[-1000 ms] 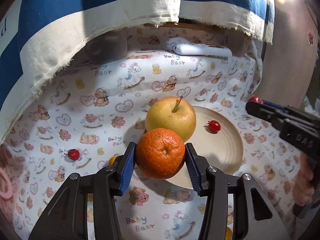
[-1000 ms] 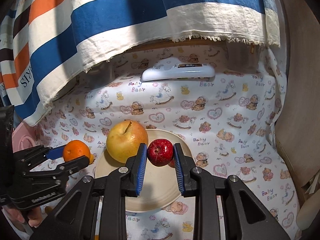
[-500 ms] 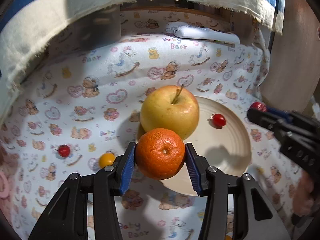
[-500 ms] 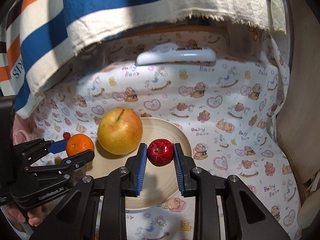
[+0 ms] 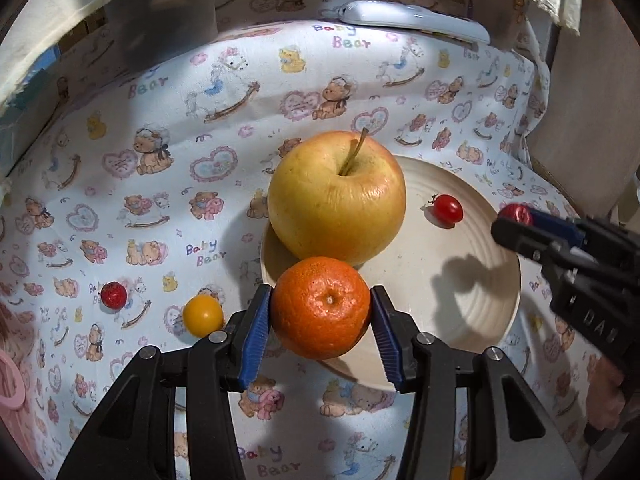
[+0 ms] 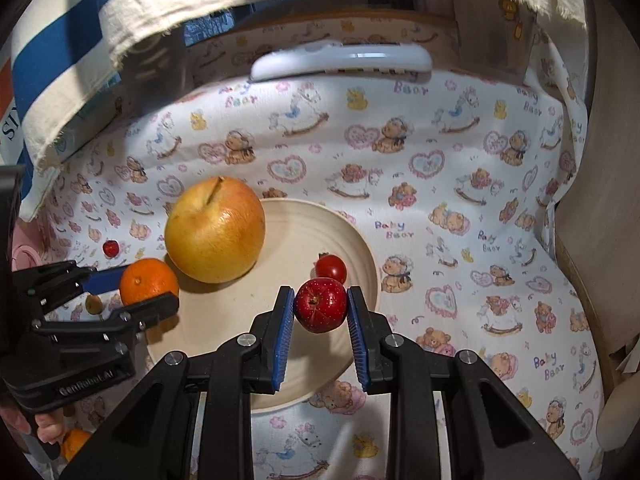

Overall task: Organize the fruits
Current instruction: 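Carry the orange and red tomato over the cream plate with both tools, then open the left tool to drop the orange onto the plate while the right tool releases the tomato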

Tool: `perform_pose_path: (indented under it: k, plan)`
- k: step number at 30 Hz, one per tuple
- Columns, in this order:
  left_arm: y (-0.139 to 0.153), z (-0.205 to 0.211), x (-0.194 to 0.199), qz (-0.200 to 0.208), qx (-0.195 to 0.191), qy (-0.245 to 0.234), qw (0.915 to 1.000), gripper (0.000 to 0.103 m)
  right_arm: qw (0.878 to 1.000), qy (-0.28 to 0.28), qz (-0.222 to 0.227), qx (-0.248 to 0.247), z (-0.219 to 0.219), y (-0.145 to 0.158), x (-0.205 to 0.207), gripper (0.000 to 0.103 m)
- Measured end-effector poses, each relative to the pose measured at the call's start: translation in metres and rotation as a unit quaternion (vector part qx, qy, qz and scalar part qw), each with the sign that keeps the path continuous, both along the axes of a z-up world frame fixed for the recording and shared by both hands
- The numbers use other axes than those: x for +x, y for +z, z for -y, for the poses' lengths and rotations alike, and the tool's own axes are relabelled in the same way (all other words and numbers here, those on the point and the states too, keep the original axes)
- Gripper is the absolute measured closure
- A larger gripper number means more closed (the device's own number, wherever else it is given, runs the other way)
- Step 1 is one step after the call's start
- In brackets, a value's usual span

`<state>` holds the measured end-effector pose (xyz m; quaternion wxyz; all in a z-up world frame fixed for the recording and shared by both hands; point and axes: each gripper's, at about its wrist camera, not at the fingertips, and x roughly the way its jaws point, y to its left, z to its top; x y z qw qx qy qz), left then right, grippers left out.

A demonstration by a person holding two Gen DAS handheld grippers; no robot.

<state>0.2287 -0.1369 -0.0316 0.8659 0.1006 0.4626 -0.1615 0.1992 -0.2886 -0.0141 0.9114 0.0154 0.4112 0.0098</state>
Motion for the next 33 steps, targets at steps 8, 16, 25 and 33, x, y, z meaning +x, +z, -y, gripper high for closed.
perform_pose_path:
  k: [8,16,25,33]
  plan:
    - [-0.006,0.004,0.011,-0.026,0.011,0.001,0.9996,0.054,1.0,-0.005,-0.014,0.001,0.005,-0.004,0.004,0.075]
    - [-0.007,0.003,0.015,-0.037,0.02,0.015,0.999,0.042,1.0,-0.014,-0.026,-0.004,0.009,-0.009,0.008,0.075]
    - [0.003,-0.005,0.011,-0.025,0.023,0.022,0.9992,0.027,0.999,-0.024,-0.029,-0.001,0.015,-0.01,0.01,0.075]
    - [0.026,-0.008,-0.014,0.046,0.061,0.014,0.997,0.021,0.999,-0.034,-0.033,-0.001,0.017,-0.013,0.011,0.075]
